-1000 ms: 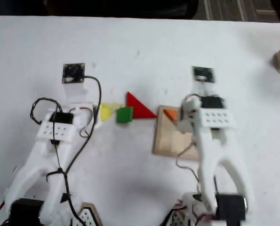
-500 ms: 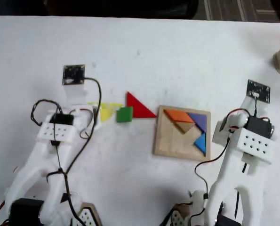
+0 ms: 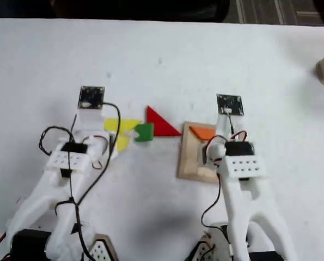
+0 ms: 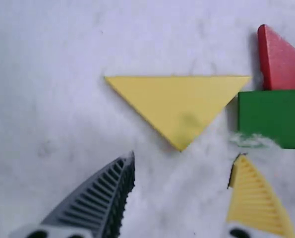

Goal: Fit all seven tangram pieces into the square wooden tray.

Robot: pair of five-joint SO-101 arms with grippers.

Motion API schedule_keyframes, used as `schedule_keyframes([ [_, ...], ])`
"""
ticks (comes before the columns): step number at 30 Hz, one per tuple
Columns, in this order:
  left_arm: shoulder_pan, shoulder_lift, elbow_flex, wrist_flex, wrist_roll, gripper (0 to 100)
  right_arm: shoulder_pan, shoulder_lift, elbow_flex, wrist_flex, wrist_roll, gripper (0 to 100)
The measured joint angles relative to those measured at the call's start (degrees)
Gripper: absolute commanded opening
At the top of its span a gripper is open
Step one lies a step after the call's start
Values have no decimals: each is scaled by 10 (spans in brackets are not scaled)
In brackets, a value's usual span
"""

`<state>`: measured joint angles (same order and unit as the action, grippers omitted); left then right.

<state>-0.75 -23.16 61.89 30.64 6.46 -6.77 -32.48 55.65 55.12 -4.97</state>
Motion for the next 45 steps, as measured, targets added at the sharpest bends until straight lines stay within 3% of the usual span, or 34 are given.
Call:
schedule_keyframes([
  [7,0,0,14,-37,-4,324,2,0,59,-77,-4,17],
  [17,0,0,14,-47,-4,324,87,22,101,-221,34,17],
  [26,0,0,14,-47,-4,324,93,90,101,-228,38,17],
  [45,0,0,14,-47,-4,324,132,84,97,-227,39,17],
])
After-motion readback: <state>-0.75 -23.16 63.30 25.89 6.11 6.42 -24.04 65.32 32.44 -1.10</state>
